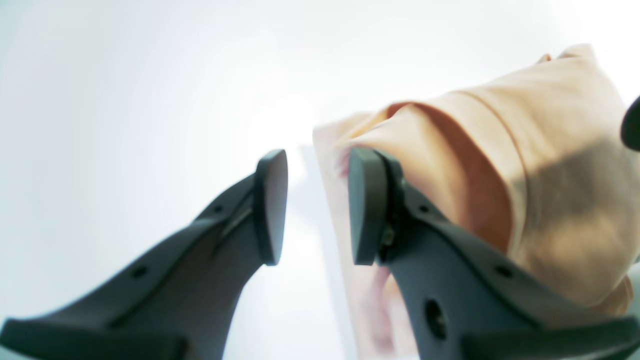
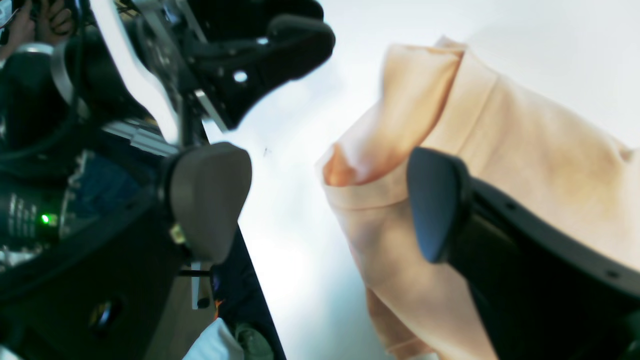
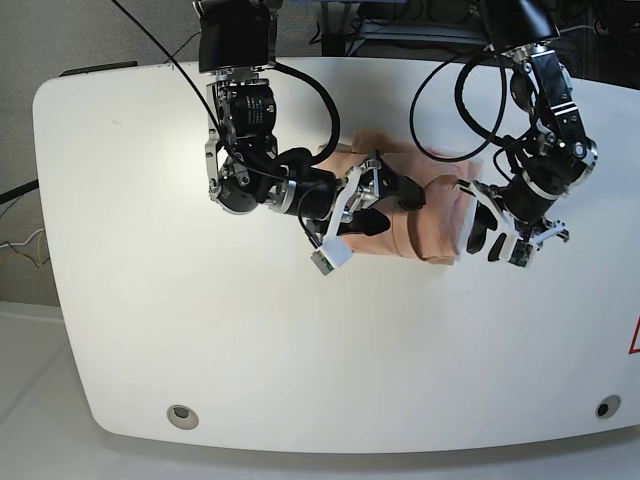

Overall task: Fold the T-shirt properly
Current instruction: 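Open the left gripper and lift it off the bundle, then grip the bundle's edges with both grippers and pull it flat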

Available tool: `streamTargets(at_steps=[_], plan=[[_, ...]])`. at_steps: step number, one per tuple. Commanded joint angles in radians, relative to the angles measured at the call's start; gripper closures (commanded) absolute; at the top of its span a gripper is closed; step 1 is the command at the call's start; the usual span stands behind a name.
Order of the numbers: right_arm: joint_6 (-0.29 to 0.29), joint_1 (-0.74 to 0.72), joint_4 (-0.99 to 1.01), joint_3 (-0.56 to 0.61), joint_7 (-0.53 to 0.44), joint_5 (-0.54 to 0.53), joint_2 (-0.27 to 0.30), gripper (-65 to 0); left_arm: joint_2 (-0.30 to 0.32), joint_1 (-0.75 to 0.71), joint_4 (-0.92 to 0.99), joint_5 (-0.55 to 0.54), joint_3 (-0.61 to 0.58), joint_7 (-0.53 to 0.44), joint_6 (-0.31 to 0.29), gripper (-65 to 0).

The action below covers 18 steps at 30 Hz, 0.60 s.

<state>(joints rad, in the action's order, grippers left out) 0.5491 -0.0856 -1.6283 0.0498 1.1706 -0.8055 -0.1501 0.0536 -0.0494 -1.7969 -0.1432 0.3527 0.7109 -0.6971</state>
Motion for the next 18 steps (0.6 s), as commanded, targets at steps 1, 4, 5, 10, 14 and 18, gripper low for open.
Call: streamTargets(at_steps=[1,4,5,10,14,18], plan=[[0.001,-0.023,-0.016,0.002,-0.024,-0.025,-0.007,-50.6,0.010,0.023,-0.025,-0.017,-0.001,-0.023,-0.001,-19.5],[0.001,-0.026,-0.016,0.002,-0.024,-0.025,-0.007,-50.6,0.009,0.021,-0.025,-0.017,-0.001,-0.023,-0.001,-19.6],[0.001,-0.035,-0.016,0.002,-0.024,-0.025,-0.007,-50.6,0.007,0.019,-0.025,-0.017,-0.001,-0.023,-0.001,-19.6],[0.001,-0.062,-0.016,0.002,-0.024,-0.004,0.004,-50.5,0.002,0.013,-0.025,-0.016,-0.016,-0.023,-0.001,-19.5],[0.001,-0.092,-0.016,0.003,-0.024,0.056,0.022,-49.0,-0.007,-0.007,-0.025,-0.017,-0.063,-0.021,-0.001,-19.3],[0.001,-0.116,-0.016,0.003,-0.024,0.136,0.036,-39.6,-0.039,-0.039,-0.028,-0.017,-0.097,-0.021,-0.001,-19.3]])
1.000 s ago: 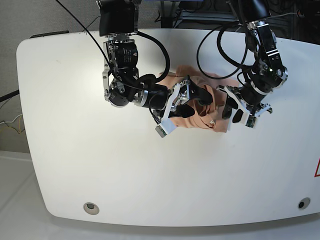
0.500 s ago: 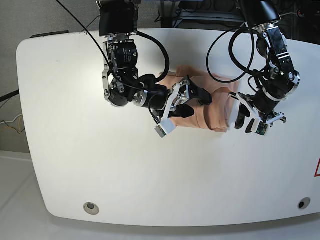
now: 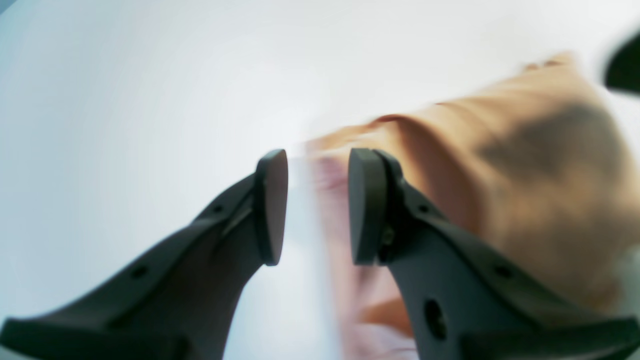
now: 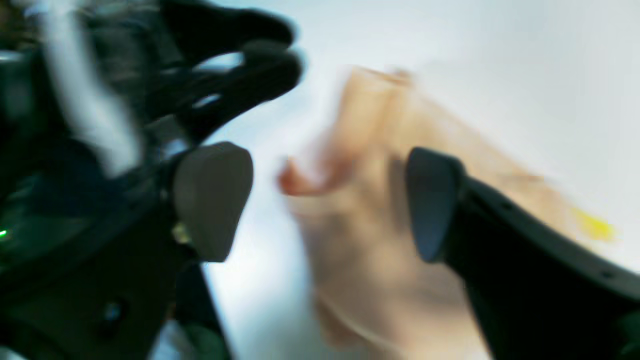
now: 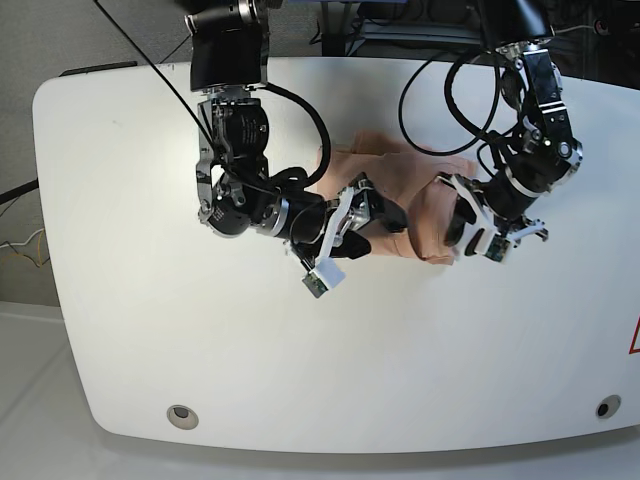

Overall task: Fold the T-shirt properly
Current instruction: 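Grip the bundle's edges with both grippers and pull it flat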

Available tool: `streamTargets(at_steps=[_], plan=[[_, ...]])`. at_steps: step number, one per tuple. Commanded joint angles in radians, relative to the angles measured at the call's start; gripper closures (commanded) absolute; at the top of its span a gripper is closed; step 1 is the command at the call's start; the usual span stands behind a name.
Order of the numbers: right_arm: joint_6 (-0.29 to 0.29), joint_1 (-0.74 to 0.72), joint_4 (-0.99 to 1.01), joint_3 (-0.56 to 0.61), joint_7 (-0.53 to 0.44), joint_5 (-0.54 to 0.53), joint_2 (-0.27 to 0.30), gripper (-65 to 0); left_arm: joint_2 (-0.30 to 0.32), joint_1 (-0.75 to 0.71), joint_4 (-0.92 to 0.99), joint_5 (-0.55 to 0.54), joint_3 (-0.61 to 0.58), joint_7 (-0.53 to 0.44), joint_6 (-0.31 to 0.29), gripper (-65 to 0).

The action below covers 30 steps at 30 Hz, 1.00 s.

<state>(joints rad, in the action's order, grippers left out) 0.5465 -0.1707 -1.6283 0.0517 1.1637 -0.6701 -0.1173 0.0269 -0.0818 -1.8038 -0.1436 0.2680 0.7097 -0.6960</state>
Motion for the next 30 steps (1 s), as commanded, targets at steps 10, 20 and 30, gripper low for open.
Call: streamTargets(at_steps=[10,20,30], plan=[[0.004,-0.077,-0.014,0.000,-0.017,0.115,0.011,0.0,-0.049,-0.063,-0.021,-0.017,-0.046,-0.020,-0.002,-10.2],[0.005,-0.094,0.021,0.001,-0.018,0.181,-0.002,-2.3,-0.061,-0.105,-0.018,-0.015,-0.045,-0.020,-0.002,-1.7],[0.013,-0.122,0.139,0.004,-0.103,0.184,-0.005,-2.3,-0.083,-0.140,-0.015,-0.015,-0.045,-0.022,-0.002,-1.7]])
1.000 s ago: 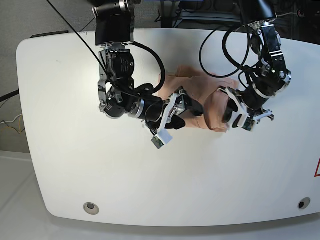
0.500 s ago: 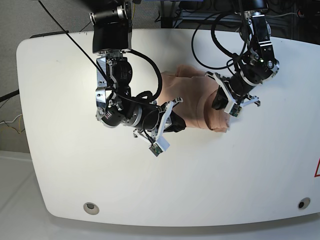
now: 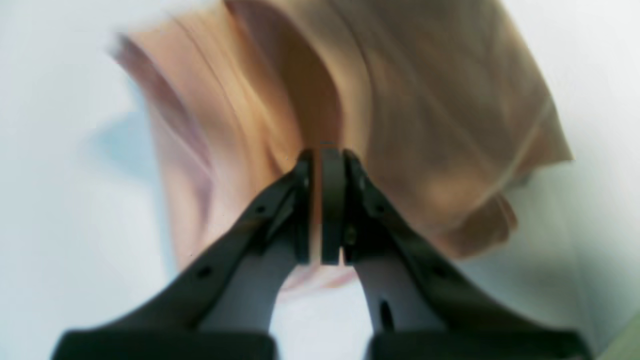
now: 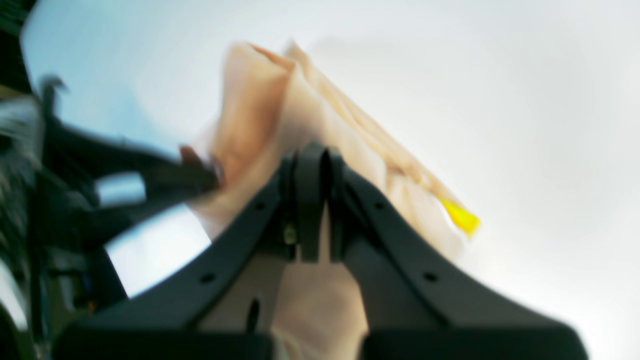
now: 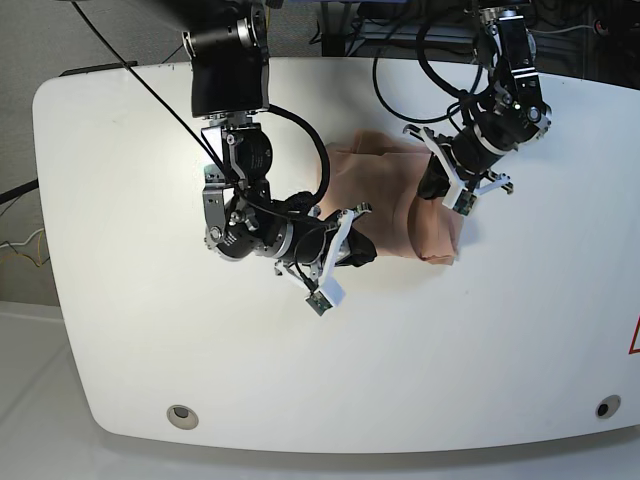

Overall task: Fold the T-shirt properly
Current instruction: 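Grip the bundle's edges with both grippers and pull it flat, then drag the bundle with both grippers to square it on the table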

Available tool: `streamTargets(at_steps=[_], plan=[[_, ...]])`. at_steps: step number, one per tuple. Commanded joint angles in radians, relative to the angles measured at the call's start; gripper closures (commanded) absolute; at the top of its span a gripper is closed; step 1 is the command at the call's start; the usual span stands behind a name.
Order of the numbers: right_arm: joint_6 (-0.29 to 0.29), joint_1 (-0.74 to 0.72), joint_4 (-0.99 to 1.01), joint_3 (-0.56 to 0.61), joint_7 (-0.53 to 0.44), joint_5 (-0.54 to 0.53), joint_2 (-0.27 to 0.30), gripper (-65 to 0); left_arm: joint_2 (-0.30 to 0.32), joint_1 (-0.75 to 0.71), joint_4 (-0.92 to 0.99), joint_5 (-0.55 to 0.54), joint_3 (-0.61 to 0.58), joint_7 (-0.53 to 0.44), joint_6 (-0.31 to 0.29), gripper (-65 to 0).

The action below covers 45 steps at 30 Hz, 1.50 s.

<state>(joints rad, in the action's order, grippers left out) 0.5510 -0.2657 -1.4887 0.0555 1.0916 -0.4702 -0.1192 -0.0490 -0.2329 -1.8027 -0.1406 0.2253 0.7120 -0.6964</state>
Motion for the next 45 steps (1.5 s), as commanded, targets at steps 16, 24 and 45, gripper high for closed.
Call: streamTargets(at_steps=[16,24,45], plan=[[0.010,-0.063,0.201,0.074,-0.173,-0.017,0.048,-2.3,-0.004,0.005,0.062,-0.018,-0.002,-0.030,-0.002,-1.7],[0.010,-0.040,0.273,0.108,-0.227,-0.015,0.069,-2.3,-0.002,0.005,0.065,-0.018,0.000,-0.030,-0.002,-1.7],[-0.030,0.070,0.155,0.073,-0.255,-0.015,0.149,-2.3,0.059,0.103,0.068,-0.018,0.000,-0.030,-0.002,-1.7]])
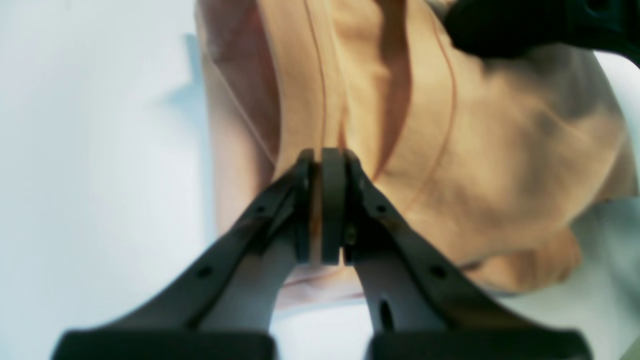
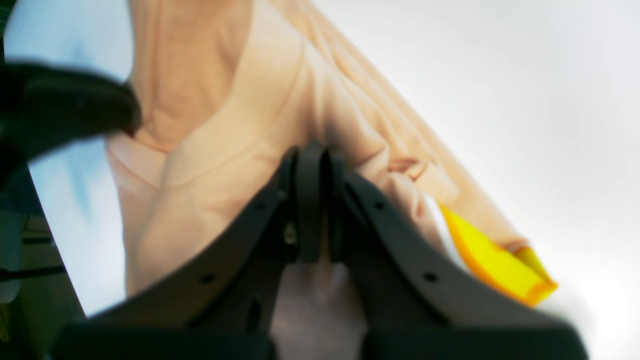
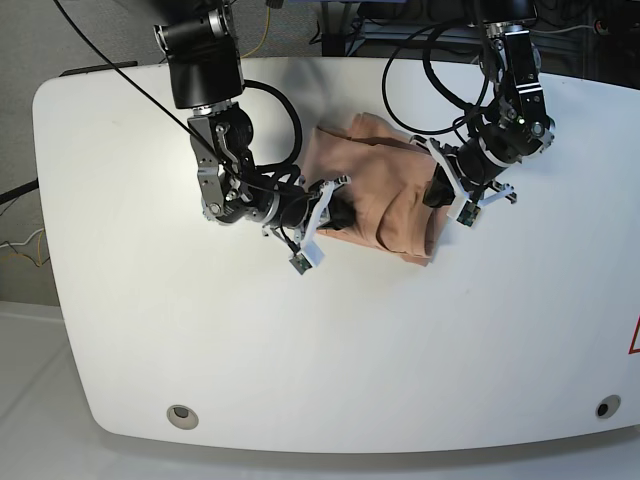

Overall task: Fold the T-shirt properly
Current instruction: 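Drag the bundle with both grippers to square it on the table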

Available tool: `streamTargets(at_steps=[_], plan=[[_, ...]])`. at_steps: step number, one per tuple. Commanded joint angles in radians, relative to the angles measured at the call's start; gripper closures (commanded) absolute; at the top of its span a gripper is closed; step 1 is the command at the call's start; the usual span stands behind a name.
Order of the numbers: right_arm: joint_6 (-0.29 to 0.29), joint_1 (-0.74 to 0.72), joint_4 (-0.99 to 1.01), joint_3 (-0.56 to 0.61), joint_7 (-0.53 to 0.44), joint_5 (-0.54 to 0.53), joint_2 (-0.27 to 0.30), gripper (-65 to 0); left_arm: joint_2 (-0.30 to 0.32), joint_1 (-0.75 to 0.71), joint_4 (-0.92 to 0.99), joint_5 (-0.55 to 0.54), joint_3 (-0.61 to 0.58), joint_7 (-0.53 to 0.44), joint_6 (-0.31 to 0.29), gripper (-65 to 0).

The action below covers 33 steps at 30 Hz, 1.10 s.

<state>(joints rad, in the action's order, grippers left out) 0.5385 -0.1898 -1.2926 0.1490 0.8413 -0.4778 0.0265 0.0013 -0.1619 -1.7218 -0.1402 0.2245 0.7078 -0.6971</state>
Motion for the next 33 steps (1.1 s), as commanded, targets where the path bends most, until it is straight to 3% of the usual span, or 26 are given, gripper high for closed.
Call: streamTargets(at_steps=[1,5,15,26,33], plan=[[-0.031,0.003,-0.049,-0.032,-0.004,-0.008,0.003,-2.3,0.012,0.037,-0.010,-0.019,0.000,-0.026,-0.001,-1.7],[-0.093,0.040,-0.083,-0.070,-0.006,-0.008,0.003,-2.3,0.030,0.063,0.026,-0.019,0.000,-0.026,-0.001,-1.7],[-0.182,0.102,-0.130,-0.151,-0.007,-0.008,0.002,-2.3,0.035,0.138,0.141,-0.019,0.000,-0.027,-0.001,-1.7],[-0.324,0.175,-0.144,-0.180,-0.124,-0.012,-0.001,-2.3,0.035,0.172,0.196,-0.017,-0.007,-0.080,-0.001,-1.7],[-0.403,0.221,-0.144,-0.180,-0.199,-0.012,-0.033,-2.3,0.053,0.198,0.217,0.014,-0.033,-0.093,-0.001,-1.7]])
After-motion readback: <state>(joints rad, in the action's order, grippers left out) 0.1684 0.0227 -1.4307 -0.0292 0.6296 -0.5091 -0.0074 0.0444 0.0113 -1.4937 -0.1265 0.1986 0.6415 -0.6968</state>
